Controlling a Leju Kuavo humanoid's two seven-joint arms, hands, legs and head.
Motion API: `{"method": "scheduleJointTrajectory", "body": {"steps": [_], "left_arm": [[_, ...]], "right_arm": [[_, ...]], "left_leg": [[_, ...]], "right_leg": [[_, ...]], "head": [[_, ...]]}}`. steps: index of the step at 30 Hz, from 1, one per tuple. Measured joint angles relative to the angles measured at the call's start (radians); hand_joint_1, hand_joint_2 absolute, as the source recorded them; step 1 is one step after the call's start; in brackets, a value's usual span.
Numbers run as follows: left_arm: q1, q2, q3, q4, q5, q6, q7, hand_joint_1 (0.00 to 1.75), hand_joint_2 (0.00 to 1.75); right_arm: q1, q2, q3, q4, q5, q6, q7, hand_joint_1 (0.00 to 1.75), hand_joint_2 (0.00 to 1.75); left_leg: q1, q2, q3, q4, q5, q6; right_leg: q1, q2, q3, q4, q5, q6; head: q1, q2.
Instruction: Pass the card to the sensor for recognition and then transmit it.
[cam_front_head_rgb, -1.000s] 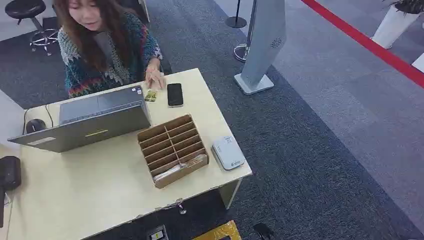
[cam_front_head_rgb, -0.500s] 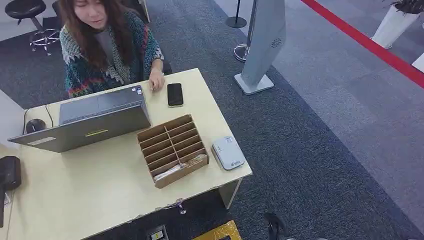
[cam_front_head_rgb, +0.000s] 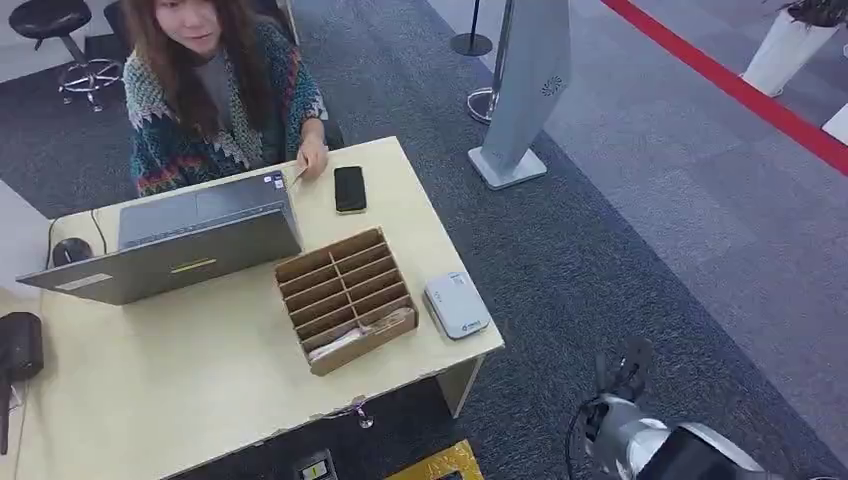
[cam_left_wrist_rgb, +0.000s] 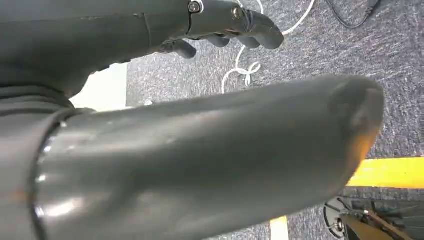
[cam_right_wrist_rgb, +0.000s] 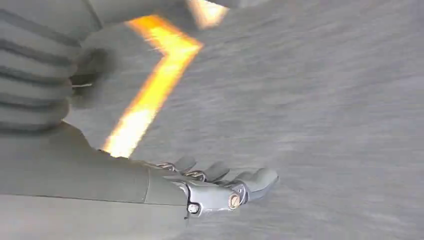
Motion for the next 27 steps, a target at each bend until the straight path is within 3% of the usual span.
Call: {"method": "scheduleJointTrajectory", "body": {"steps": [3,4,8,10,14,21,27], "left_arm": [[0.000,-0.002,0.000,0.000,0.007,0.005,-0.004,0.00,0.00],[0.000,-0.004,0.000,0.000,0.010,0.007,-0.005,0.00,0.00],[0.002,-0.011,0.001,0.000,0.018,0.010,-0.006,0.00,0.00],[0.002,-0.013,0.001,0.000,0.024,0.014,-0.011,0.00,0.00],[0.007,-0.014,0.001,0.000,0.028,0.018,-0.012,0.00,0.00],[0.007,-0.014,0.000,0.000,0.017,0.018,-0.012,0.00,0.00],[0.007,-0.016,-0.003,0.000,-0.002,0.018,-0.013,0.00,0.00]], "right_arm": [[-0.080,-0.053,-0.109,-0.048,0.175,-0.005,-0.035,0.00,1.75],[-0.102,-0.069,-0.164,-0.077,0.296,-0.005,-0.032,0.00,1.75],[-0.145,-0.054,-0.360,-0.270,0.855,-0.006,0.155,0.00,1.75],[-0.156,-0.032,-0.444,-0.412,1.040,-0.006,0.240,0.00,1.75],[-0.180,0.011,-0.548,-0.678,1.256,-0.006,0.301,0.00,1.75],[-0.186,0.045,-0.577,-1.030,1.473,-0.006,0.346,0.00,1.75],[-0.178,0.053,-0.516,-1.209,1.664,-0.006,0.377,0.00,1.75]], "left_leg": [[0.000,0.000,0.000,0.000,0.002,0.003],[0.000,-0.001,-0.001,0.000,0.002,0.003],[0.000,-0.008,-0.004,0.000,0.005,0.003],[0.000,-0.014,-0.005,0.000,0.007,0.004],[0.000,-0.021,-0.007,0.000,0.009,0.003],[0.000,-0.017,-0.008,0.000,0.009,0.003],[-0.001,-0.017,-0.008,0.000,0.009,0.003]], "right_leg": [[0.000,0.000,0.000,0.000,0.001,0.002],[0.000,-0.001,0.001,0.000,0.001,0.002],[0.000,-0.007,0.001,0.001,0.002,0.003],[0.000,-0.013,0.001,0.001,0.002,0.003],[0.000,-0.021,0.000,0.001,0.002,0.002],[0.000,-0.017,-0.001,0.001,0.002,0.002],[0.000,-0.017,-0.002,0.001,0.002,0.003]], "head": [[0.000,0.000],[0.000,0.000],[0.000,0.000],[0.000,0.000],[0.000,0.000],[0.000,0.000],[0.000,0.000]]}}
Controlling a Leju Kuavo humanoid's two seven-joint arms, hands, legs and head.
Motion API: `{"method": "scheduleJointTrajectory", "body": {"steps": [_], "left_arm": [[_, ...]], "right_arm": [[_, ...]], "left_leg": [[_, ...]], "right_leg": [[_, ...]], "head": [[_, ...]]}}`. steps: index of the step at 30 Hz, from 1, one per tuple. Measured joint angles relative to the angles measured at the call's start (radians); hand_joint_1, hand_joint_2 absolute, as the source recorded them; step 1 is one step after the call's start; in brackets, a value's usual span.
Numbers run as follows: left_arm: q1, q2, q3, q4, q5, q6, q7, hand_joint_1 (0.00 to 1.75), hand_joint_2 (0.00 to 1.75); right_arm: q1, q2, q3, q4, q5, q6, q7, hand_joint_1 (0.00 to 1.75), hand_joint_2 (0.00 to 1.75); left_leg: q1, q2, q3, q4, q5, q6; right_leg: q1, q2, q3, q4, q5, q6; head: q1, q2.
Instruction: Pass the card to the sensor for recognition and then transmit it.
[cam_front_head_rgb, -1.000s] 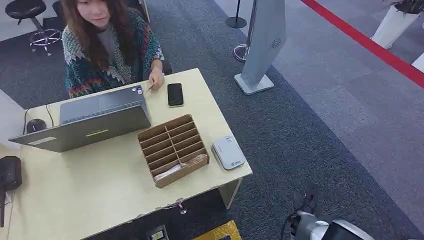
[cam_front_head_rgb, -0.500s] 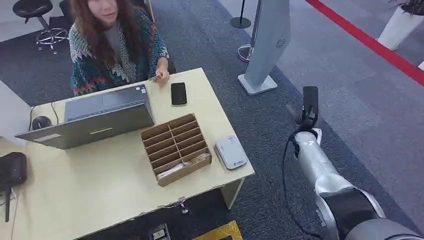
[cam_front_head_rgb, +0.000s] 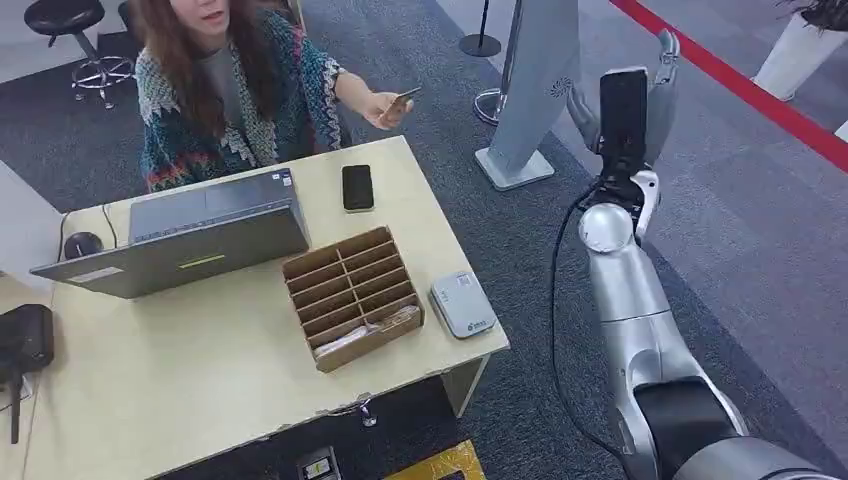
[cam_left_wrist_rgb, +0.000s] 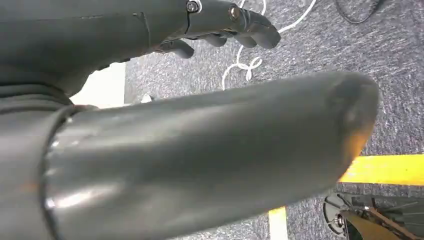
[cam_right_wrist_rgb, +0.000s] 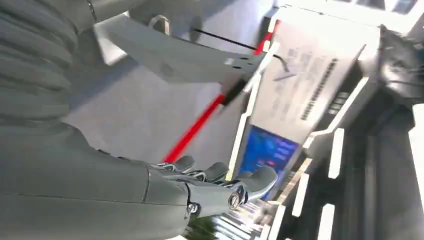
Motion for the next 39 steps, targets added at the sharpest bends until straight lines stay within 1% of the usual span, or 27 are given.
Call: {"method": "scheduleJointTrajectory", "body": {"steps": [3,6,8,10,11,13,14,15,17,20,21,22,24,28,32,39], "left_arm": [[-0.001,0.000,-0.003,0.000,-0.014,0.000,-0.001,0.00,0.00],[-0.003,0.000,-0.018,0.000,-0.034,-0.004,-0.001,0.00,0.00],[-0.009,0.001,-0.027,0.000,-0.051,-0.012,-0.001,0.00,0.00],[-0.019,0.001,-0.037,0.000,-0.070,-0.022,0.004,0.00,0.00],[-0.024,0.002,-0.042,0.000,-0.077,-0.026,0.008,0.00,0.00],[-0.035,0.002,-0.050,0.000,-0.092,-0.036,0.011,0.00,0.00],[-0.038,0.002,-0.050,0.000,-0.096,-0.042,0.012,0.00,0.00],[-0.040,0.002,-0.050,0.000,-0.097,-0.045,0.013,0.00,0.00],[-0.041,0.003,-0.053,0.000,-0.103,-0.048,0.019,0.00,0.00],[-0.041,0.004,-0.056,0.000,-0.106,-0.052,0.022,0.00,0.00],[-0.042,0.005,-0.057,0.000,-0.107,-0.052,0.023,0.00,0.00],[-0.042,0.006,-0.057,0.000,-0.107,-0.053,0.023,0.00,0.00],[-0.041,0.007,-0.058,0.000,-0.107,-0.055,0.023,0.00,0.00],[-0.041,0.011,-0.058,0.000,-0.107,-0.055,0.023,0.00,0.00],[-0.041,0.013,-0.058,0.000,-0.107,-0.055,0.023,0.00,0.00],[-0.037,0.018,-0.058,0.000,-0.104,-0.052,0.024,0.00,0.00]], "right_arm": [[0.002,-0.008,0.042,-0.059,0.126,0.008,0.039,0.00,1.75],[0.006,-0.043,0.105,-0.085,0.279,0.051,0.102,0.00,1.75],[0.006,-0.078,0.181,-0.116,0.422,0.127,0.154,0.00,1.75],[-0.004,-0.110,0.271,-0.143,0.548,0.249,0.186,0.00,1.75],[-0.014,-0.119,0.309,-0.146,0.580,0.301,0.193,0.00,1.75],[-0.049,-0.130,0.424,-0.142,0.604,0.430,0.193,0.00,1.75],[-0.060,-0.131,0.465,-0.141,0.596,0.467,0.190,0.00,1.75],[-0.071,-0.131,0.485,-0.141,0.590,0.481,0.189,0.00,1.75],[-0.101,-0.130,0.573,-0.132,0.563,0.537,0.180,0.00,1.75],[-0.149,-0.129,0.665,-0.112,0.532,0.588,0.171,0.00,1.75],[-0.165,-0.129,0.680,-0.107,0.525,0.595,0.171,0.00,1.75],[-0.183,-0.128,0.719,-0.093,0.513,0.608,0.170,0.00,1.75],[-0.212,-0.127,0.767,-0.075,0.500,0.617,0.171,0.00,1.75],[-0.255,-0.124,0.832,-0.038,0.464,0.613,0.175,0.00,1.75],[-0.275,-0.121,0.877,0.002,0.447,0.601,0.182,0.00,1.75],[-0.288,-0.116,0.922,0.047,0.432,0.576,0.187,0.00,1.75]], "left_leg": [[0.000,0.000,0.000,0.000,0.000,0.000],[0.000,0.001,0.000,0.000,0.000,0.000],[0.000,0.002,-0.001,0.000,0.000,0.000],[0.000,0.002,-0.001,0.000,0.000,0.000],[0.000,0.002,-0.001,0.000,0.000,0.000],[0.001,0.003,-0.001,0.000,0.000,0.000],[0.001,0.002,-0.001,0.000,0.000,0.000],[0.001,0.002,-0.001,0.000,0.000,0.000],[0.001,0.002,-0.001,0.000,0.000,0.000],[0.001,0.003,-0.002,0.000,0.000,0.000],[0.001,0.003,-0.002,0.000,0.000,0.000],[0.001,0.002,-0.002,0.000,0.000,0.000],[0.001,0.002,-0.003,0.000,0.000,0.000],[0.000,0.003,-0.003,0.000,0.000,0.000],[0.000,0.003,-0.003,0.000,0.000,0.000],[0.000,0.003,-0.003,0.000,0.000,0.000]], "right_leg": [[0.000,0.000,0.000,0.000,0.000,0.000],[0.000,0.002,-0.001,0.000,0.000,0.000],[0.000,0.003,-0.001,0.000,0.000,0.000],[0.000,0.003,-0.001,0.000,0.000,0.000],[0.000,0.003,-0.001,0.000,0.000,0.000],[0.001,0.004,-0.001,0.001,0.000,0.000],[0.001,0.003,-0.001,0.001,0.000,0.000],[0.001,0.003,-0.001,0.001,0.000,0.000],[0.001,0.003,-0.001,0.001,0.000,0.000],[0.001,0.004,-0.002,0.001,0.000,0.000],[0.001,0.004,-0.002,0.001,0.000,0.000],[0.001,0.004,-0.003,0.001,0.000,0.000],[0.001,0.004,-0.003,0.001,0.000,0.000],[0.000,0.004,-0.003,0.001,0.000,0.000],[0.000,0.004,-0.003,0.001,0.000,0.000],[0.000,0.004,-0.004,0.001,0.000,0.000]], "head": [[0.000,0.000],[0.000,0.000],[0.000,0.000],[0.000,0.000],[0.000,0.000],[0.000,0.000],[0.000,0.000],[0.000,0.000],[0.000,0.000],[0.000,0.000],[0.000,0.000],[0.000,0.000],[0.000,0.000],[0.000,0.000],[0.000,0.000],[0.000,0.000]]}}
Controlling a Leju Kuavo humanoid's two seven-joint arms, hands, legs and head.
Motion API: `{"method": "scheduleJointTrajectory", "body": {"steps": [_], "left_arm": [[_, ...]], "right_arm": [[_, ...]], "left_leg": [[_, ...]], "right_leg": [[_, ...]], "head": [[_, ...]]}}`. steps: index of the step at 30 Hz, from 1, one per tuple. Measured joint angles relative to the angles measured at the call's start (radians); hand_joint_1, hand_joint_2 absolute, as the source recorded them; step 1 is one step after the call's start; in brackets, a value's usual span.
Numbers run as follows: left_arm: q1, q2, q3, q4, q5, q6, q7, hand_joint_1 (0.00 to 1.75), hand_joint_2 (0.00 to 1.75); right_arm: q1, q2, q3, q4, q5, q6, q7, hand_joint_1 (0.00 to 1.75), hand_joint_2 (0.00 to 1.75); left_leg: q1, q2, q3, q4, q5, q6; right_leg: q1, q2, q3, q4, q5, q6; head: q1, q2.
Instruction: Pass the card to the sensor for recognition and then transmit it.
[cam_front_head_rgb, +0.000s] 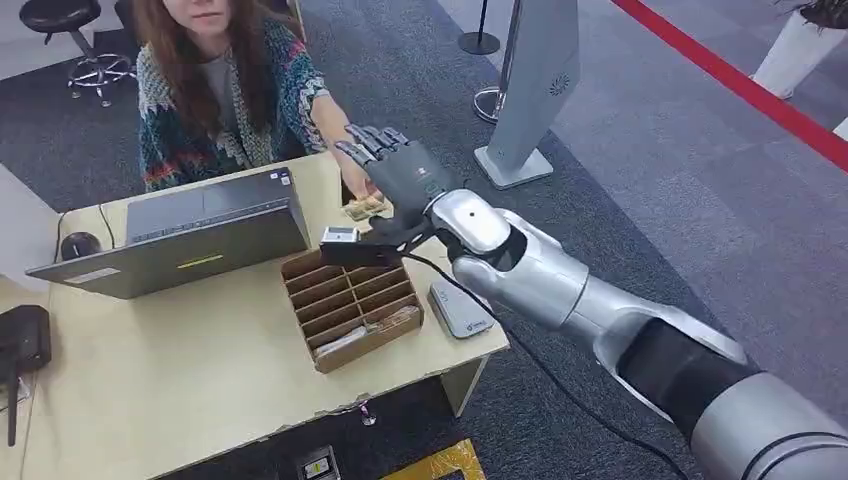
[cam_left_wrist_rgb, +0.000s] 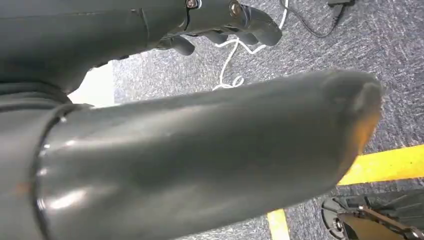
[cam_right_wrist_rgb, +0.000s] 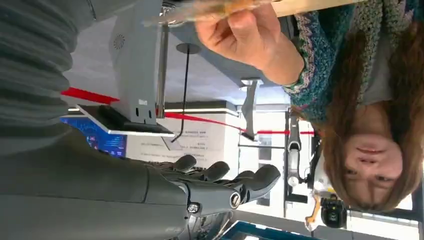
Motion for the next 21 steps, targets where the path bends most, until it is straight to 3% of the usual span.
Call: {"method": "scheduleJointTrajectory", "body": {"steps": [1,2,4,21], "left_arm": [[0.001,0.000,0.000,0.000,0.000,0.001,0.000,0.00,0.00],[0.001,0.001,0.000,0.000,0.000,0.002,0.000,0.00,0.00],[0.001,0.001,0.000,0.000,0.000,0.002,0.000,0.00,0.00],[0.006,0.004,0.000,0.000,0.002,0.002,0.000,0.00,0.00]], "right_arm": [[-0.004,0.002,0.006,0.008,-0.003,-0.002,0.001,0.00,1.75],[-0.006,0.003,0.010,0.014,-0.006,-0.005,0.003,1.66,1.75],[-0.011,0.005,0.019,0.023,-0.011,-0.009,0.006,1.75,1.75],[-0.040,0.019,0.050,0.080,-0.055,-0.017,0.008,1.75,1.75]], "left_leg": [[0.000,0.000,0.000,0.000,0.000,0.000],[0.000,0.000,0.000,0.000,0.000,0.000],[0.000,0.000,0.000,0.000,0.000,0.000],[0.000,0.000,0.000,0.000,0.000,0.000]], "right_leg": [[0.000,0.000,0.000,0.000,0.000,0.000],[0.000,0.000,0.000,0.000,0.000,0.000],[0.000,0.000,0.000,0.000,0.000,0.000],[0.000,0.000,0.000,0.000,0.000,0.000]], "head": [[0.000,0.000],[0.000,0.000],[0.000,0.000],[0.000,0.000]]}}
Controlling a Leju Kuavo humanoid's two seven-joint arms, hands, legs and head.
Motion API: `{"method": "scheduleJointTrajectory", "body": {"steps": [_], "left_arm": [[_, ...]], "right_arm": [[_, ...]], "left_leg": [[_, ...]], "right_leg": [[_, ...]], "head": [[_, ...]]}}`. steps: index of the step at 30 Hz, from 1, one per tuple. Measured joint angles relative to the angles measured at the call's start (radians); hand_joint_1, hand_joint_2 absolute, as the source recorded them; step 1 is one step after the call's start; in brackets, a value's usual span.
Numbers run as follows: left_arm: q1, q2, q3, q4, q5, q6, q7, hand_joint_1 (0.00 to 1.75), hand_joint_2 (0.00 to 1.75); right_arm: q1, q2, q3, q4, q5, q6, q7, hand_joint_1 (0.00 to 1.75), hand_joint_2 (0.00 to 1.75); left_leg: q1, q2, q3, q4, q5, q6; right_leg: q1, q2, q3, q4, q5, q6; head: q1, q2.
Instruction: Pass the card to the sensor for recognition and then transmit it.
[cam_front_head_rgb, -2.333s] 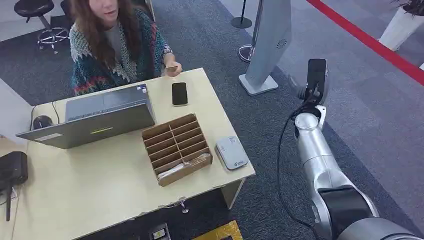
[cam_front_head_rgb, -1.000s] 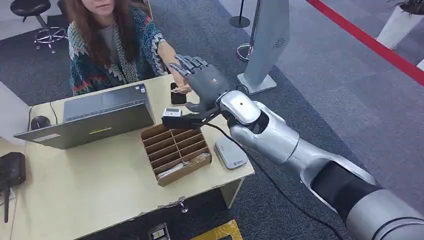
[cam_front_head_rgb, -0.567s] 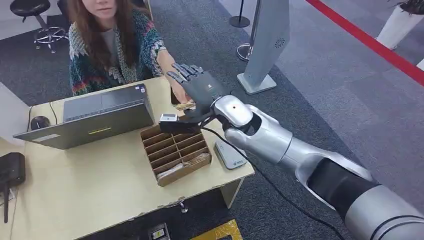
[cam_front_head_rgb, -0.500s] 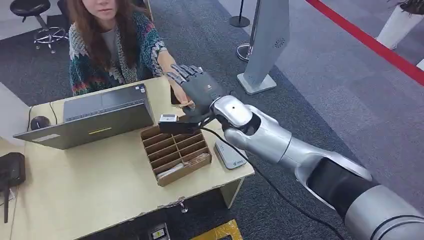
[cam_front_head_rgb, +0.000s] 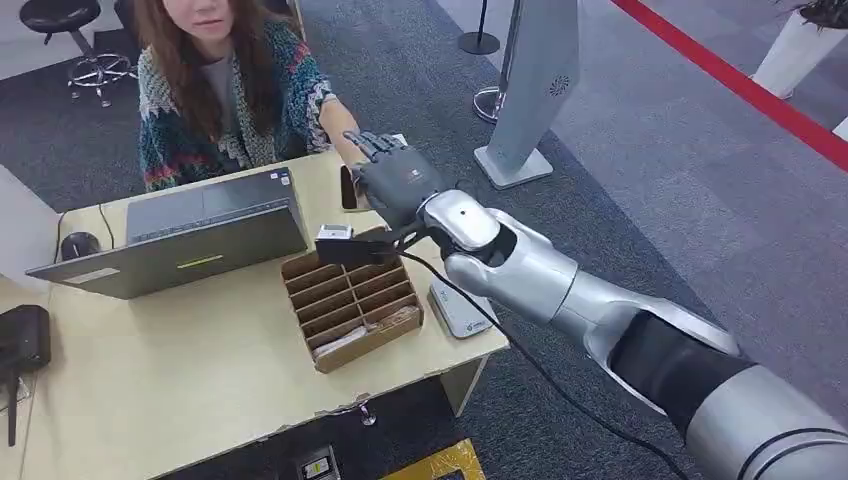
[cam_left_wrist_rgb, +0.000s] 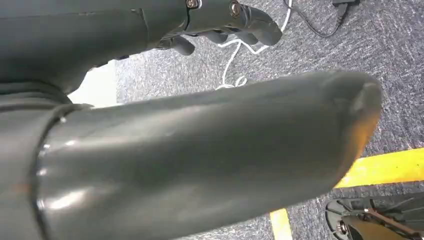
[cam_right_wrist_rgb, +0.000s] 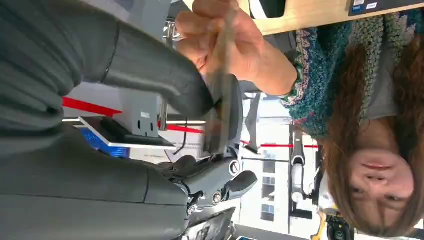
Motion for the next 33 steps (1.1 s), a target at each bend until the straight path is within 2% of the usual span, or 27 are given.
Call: {"method": "scheduleJointTrajectory", "body": {"steps": [14,22,33], "left_arm": [[0.013,0.002,0.002,0.000,0.024,0.008,-0.006,0.00,0.00],[0.022,0.005,0.005,0.001,0.048,0.014,-0.008,0.00,0.00],[0.024,0.005,0.005,0.001,0.049,0.019,-0.010,0.00,0.00]], "right_arm": [[0.001,-0.002,0.008,0.026,-0.053,-0.033,0.017,1.75,1.75],[0.063,-0.061,-0.042,0.061,-0.129,-0.103,0.042,1.75,1.75],[0.195,-0.122,-0.122,0.107,-0.163,-0.119,0.069,1.75,1.75]], "left_leg": [[0.000,0.001,0.000,0.000,0.000,0.000],[0.000,0.002,0.000,0.000,0.000,0.000],[0.000,0.002,0.000,0.000,0.000,0.000]], "right_leg": [[0.000,0.001,-0.001,0.000,0.000,0.000],[0.000,0.003,-0.002,0.000,0.000,0.000],[0.000,0.003,-0.002,0.000,0.000,0.000]], "head": [[0.000,0.000],[0.000,0.000],[0.000,0.000]]}}
